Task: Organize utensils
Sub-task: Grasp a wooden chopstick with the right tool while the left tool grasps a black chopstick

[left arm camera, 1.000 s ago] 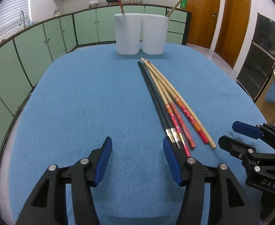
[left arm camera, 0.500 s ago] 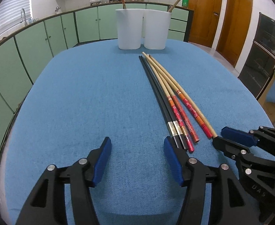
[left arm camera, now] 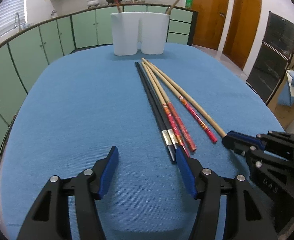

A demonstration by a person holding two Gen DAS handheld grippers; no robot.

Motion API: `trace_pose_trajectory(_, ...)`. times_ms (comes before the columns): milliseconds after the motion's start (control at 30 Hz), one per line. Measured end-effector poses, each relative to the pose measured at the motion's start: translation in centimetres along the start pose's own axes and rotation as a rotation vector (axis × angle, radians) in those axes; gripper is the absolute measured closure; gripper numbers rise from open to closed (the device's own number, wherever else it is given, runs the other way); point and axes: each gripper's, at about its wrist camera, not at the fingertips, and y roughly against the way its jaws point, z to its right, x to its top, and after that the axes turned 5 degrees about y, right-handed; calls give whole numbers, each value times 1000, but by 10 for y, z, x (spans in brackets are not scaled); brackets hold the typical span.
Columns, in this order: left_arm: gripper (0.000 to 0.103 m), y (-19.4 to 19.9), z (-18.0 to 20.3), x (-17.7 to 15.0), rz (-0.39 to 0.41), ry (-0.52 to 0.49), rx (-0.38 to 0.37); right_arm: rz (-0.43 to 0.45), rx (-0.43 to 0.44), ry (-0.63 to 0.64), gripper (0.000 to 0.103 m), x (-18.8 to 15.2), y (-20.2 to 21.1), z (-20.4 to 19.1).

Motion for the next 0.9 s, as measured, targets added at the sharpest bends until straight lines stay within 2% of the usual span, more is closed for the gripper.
trace_pose_trajectory(467,40,-1,-2,-1,0,5,48,-1,-1,-6,96,-3,0,2)
trace_pose_trajectory(600,51,-5,4,0,-8,-12,61,1,-1,-6,96,-3,0,2)
trace_pose_trajectory(700,62,-5,6,1,-3,-12,51,3,6,-11,96,-4,-1,3)
trace_pose_trajectory(833,85,-5,8,1,2,-10,41,7,16,-19,96,-4,0,4)
trace_pose_trajectory(900,93,-5,7,2,4,-7,41,9,16,-19,97,-5,0,4)
